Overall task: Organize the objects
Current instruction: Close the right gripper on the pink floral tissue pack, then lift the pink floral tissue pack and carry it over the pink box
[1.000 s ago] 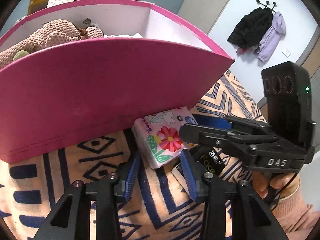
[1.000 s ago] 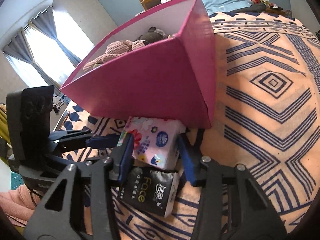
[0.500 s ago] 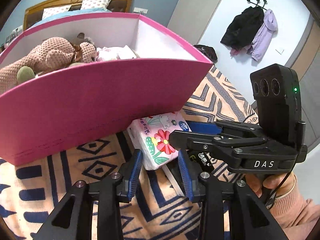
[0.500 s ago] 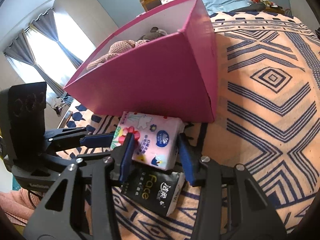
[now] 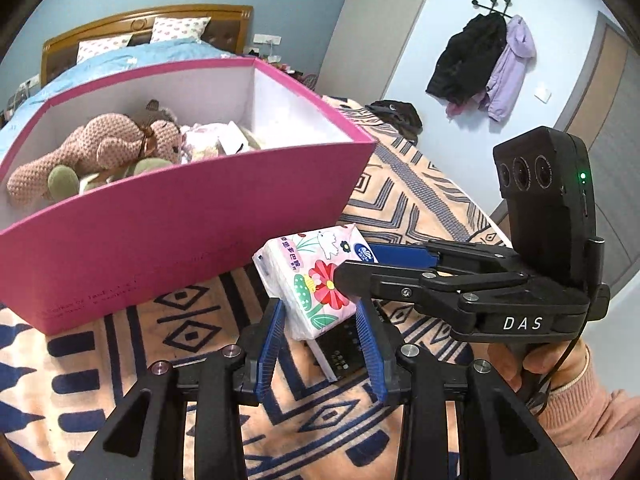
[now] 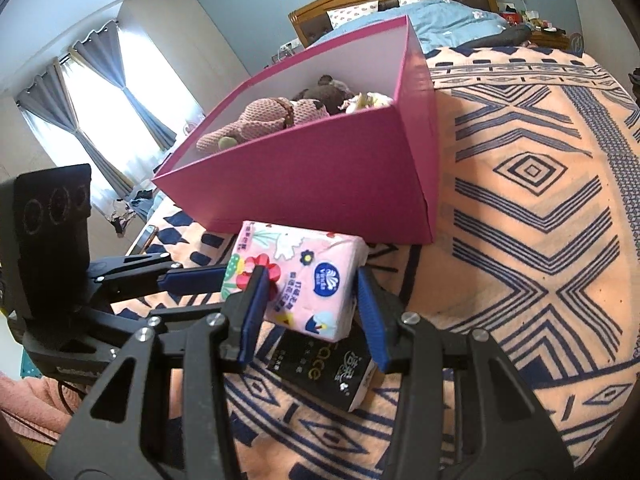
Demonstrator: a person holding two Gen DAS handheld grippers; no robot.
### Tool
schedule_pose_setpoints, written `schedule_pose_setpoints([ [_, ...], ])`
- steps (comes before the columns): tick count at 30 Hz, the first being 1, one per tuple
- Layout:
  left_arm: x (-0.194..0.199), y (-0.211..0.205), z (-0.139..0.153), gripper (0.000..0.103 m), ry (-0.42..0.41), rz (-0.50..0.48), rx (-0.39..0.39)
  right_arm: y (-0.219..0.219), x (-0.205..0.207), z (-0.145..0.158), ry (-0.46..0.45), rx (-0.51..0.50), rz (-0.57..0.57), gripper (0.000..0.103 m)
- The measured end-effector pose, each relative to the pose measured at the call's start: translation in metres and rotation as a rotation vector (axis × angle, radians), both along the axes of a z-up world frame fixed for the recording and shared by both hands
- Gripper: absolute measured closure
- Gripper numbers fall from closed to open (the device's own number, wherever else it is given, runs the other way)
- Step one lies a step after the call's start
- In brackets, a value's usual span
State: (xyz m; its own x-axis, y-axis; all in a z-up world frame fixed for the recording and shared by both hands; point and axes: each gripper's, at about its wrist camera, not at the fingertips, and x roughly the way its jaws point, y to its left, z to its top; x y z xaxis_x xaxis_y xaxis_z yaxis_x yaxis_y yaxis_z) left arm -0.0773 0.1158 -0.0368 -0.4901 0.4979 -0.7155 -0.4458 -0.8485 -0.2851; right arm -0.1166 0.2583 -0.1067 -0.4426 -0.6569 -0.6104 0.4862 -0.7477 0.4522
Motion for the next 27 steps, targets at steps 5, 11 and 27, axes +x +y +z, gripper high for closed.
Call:
schedule_pose_setpoints([
  [5, 0.006, 0.002, 0.006, 0.066, 0.022, -0.008, 0.001, 0.001, 0.007, 0.010, 0.032, 0.011, -0.005, 0.056],
  [11, 0.010, 0.001, 0.011, 0.066, 0.037, -0.017, 0.008, 0.001, 0.017, 0.018, 0.059, 0.025, -0.003, 0.056],
  [27, 0.021, 0.003, 0.031, 0.066, 0.093, -0.021, 0.010, 0.003, 0.027, 0.038, 0.113, 0.020, -0.002, 0.055],
])
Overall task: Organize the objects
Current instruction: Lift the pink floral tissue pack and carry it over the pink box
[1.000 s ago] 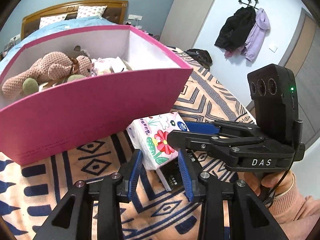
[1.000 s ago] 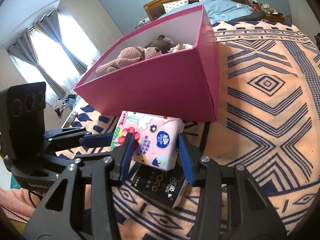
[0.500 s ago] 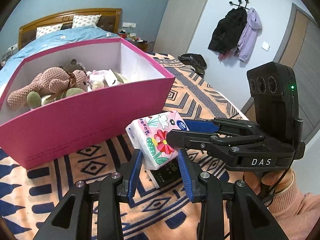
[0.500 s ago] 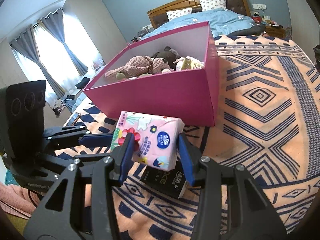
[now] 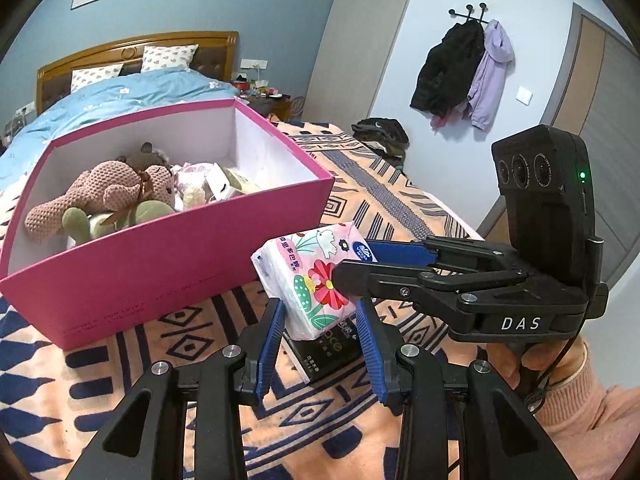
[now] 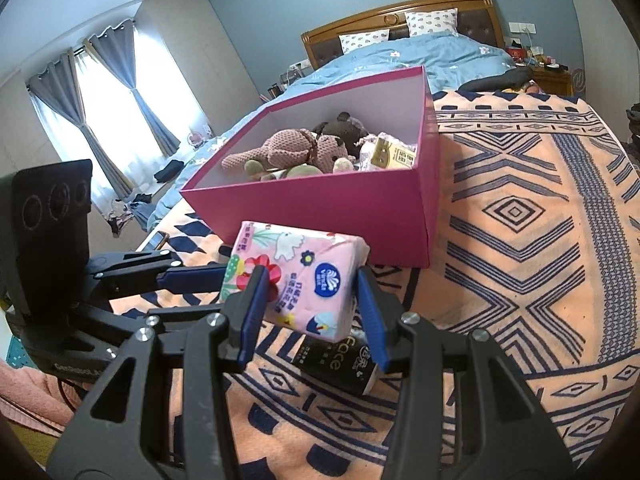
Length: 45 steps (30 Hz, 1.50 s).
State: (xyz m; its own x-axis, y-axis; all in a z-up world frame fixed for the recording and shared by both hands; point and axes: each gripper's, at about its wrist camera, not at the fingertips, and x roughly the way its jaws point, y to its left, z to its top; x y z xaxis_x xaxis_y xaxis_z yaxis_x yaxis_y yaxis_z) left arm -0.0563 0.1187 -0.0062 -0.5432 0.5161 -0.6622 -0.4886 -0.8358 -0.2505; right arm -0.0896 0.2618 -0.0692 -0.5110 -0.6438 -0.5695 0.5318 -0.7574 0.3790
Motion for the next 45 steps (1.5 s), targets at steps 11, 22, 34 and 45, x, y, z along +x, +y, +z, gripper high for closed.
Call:
schedule_pose_setpoints([
  [11, 0.000, 0.000, 0.012, 0.066, 0.031, -0.004, 0.000, 0.001, 0.001, 0.013, 0.037, 0.005, -0.003, 0.055],
  [22, -0.005, 0.001, 0.020, 0.066, 0.050, -0.006, -0.004, 0.000, -0.005, 0.025, 0.064, 0.004, -0.006, 0.055],
  [34, -0.011, 0.001, 0.025, 0.066, 0.057, -0.004, 0.001, 0.001, -0.010, 0.031, 0.076, 0.005, -0.010, 0.055],
  [45, -0.028, -0.001, 0.033, 0.066, 0.065, 0.003, -0.003, -0.001, -0.022, 0.041, 0.096, 0.012, -0.007, 0.055],
])
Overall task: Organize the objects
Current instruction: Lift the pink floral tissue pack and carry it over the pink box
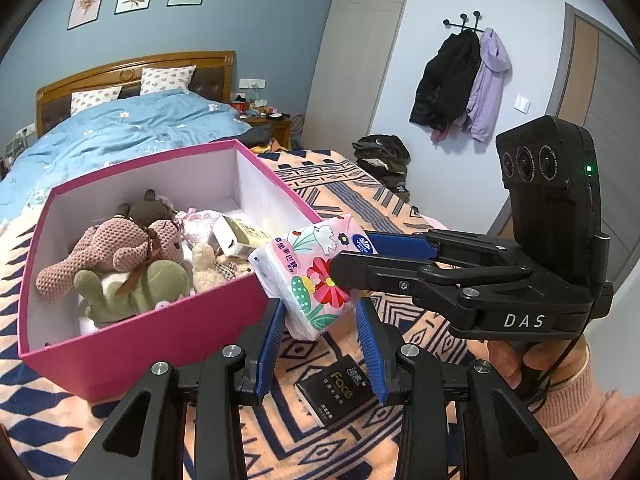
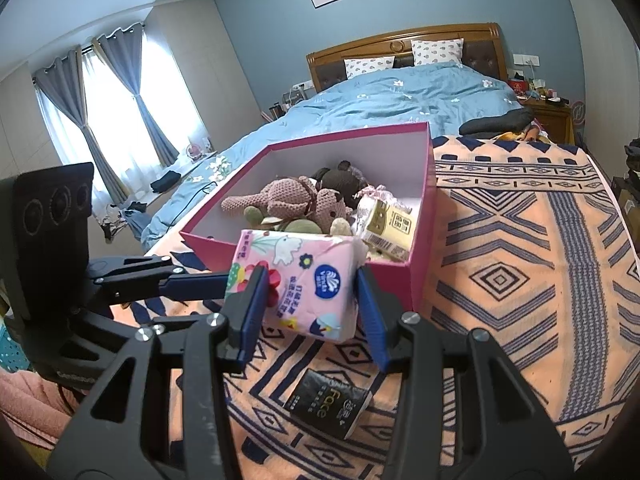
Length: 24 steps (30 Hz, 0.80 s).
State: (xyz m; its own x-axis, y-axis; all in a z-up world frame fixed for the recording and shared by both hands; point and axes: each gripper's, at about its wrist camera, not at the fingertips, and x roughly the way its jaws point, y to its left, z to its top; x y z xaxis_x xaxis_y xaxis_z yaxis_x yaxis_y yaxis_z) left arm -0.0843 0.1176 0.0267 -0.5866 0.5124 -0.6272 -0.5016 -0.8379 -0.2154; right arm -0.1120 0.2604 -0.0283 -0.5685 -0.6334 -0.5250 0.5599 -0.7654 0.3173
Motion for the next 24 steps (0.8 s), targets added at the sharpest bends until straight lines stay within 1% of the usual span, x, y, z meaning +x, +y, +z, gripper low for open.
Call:
schedule_pose_setpoints([
  [9, -0.016, -0.005, 0.003, 0.066, 0.001, 0.028, -0.005, -0.004, -0.017, 0.000, -0.011, -0.011, 0.006, 0.055],
  [24, -0.033, -0.007, 0.006, 0.066, 0.010, 0.062, -0.020, -0.010, -0.039, 0.003, -0.017, -0.015, 0.009, 0.055],
])
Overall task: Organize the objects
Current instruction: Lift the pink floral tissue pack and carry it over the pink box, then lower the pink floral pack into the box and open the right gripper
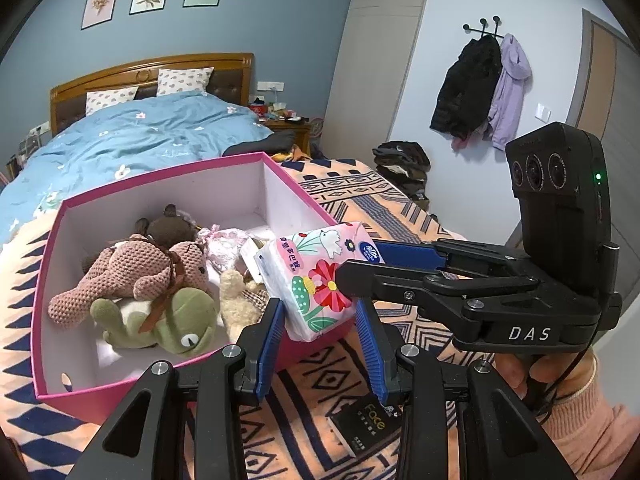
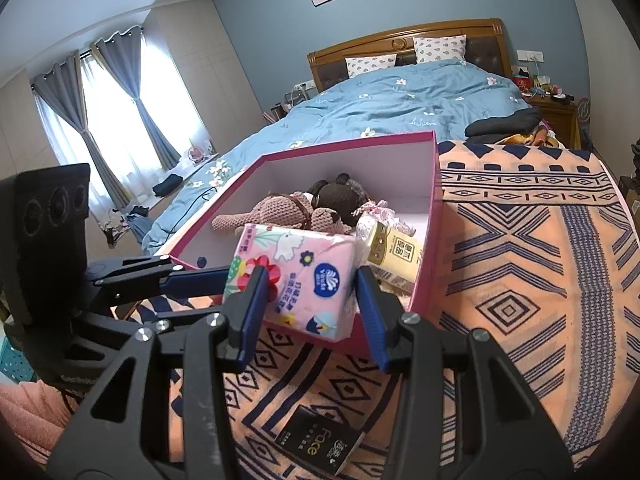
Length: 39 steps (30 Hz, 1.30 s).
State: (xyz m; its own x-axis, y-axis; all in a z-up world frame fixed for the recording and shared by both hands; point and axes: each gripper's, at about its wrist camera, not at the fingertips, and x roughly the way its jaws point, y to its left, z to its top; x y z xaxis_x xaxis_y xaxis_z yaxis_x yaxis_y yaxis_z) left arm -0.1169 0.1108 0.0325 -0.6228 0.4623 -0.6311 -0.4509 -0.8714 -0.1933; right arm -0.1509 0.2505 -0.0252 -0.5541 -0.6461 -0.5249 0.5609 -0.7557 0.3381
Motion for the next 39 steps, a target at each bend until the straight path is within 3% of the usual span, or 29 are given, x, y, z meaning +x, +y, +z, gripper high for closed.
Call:
schedule_pose_setpoints([
  [39, -0.047, -0.001, -0.026, 0.066, -0.091, 0.029, -0.033, -0.014, -0.044, -0.018, -0.071, 0.061, -0.036, 0.055],
])
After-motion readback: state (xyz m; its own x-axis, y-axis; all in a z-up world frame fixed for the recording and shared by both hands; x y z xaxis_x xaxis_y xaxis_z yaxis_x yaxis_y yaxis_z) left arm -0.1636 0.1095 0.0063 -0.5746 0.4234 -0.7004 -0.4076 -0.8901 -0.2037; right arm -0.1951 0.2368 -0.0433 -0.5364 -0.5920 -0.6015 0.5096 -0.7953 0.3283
